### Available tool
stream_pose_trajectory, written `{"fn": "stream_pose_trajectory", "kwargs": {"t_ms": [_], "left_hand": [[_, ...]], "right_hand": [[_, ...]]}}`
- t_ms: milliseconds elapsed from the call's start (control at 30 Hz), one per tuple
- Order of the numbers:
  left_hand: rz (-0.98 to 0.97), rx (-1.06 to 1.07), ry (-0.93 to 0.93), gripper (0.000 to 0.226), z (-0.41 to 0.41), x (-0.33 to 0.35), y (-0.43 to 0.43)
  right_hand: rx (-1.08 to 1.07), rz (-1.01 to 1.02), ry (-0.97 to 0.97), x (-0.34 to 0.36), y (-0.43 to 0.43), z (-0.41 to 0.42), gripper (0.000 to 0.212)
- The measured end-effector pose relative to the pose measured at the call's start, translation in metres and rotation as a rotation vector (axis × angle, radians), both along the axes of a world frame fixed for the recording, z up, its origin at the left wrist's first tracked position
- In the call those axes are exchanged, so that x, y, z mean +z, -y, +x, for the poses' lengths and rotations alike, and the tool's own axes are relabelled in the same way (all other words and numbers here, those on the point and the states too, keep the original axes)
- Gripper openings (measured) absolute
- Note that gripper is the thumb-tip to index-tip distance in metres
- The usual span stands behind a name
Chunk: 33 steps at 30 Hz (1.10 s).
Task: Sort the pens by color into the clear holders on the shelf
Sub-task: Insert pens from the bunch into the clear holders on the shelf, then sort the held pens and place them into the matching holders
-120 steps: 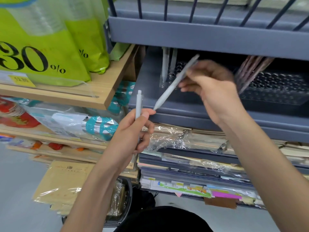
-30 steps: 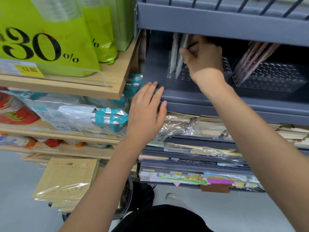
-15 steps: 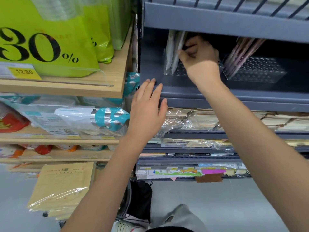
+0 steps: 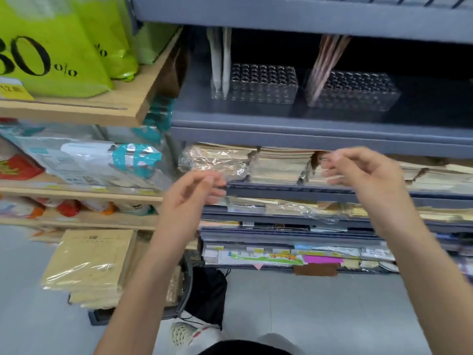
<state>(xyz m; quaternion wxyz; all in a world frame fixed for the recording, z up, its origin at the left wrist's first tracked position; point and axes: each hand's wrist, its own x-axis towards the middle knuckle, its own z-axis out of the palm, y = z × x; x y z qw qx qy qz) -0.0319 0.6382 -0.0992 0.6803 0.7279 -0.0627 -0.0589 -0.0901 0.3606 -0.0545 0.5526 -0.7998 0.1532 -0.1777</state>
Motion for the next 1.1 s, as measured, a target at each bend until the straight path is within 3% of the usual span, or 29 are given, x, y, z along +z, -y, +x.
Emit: {"fn": "stream_pose_trajectory", "kwargs": {"t_ms": [133,300,500,633,767,933,1100], "left_hand": [[0.006,0.062,-0.326,0.022,-0.055,-0.067,0.028],[0.15,0.054,-0.671,0.019,-0.128,-0.156,0.072],[0.38,-0.119,-0.804,0.018,-0.183,-0.198,0.114],[0.469,-0.254,-0.773,0.018,-0.184,-0.202,0.147],[0.494,-0.391,-0.693,0.018,-0.163,-0.196,0.201],[0.469,-0.528,-0.456,0.017,-0.115,-0.16,0.305],[0.347,-0.65,-0.148,0.016,-0.077,-0.076,0.412]], "right_hand": [[-0.145,0.192,-0.257,-0.097,0.054,-0.083,0.012],[-0.325,0.455,-0.611,-0.216,0.097,-0.2,0.013],[-0.399,0.517,-0.796,-0.265,0.113,-0.303,0.012],[-0.397,0.451,-0.791,-0.264,0.127,-0.331,0.017],[-0.421,0.374,-0.761,-0.251,0.157,-0.333,0.007],[-0.489,0.25,-0.632,-0.216,0.224,-0.3,0.01],[-0.526,0.048,-0.445,-0.16,0.307,-0.251,0.01]]}}
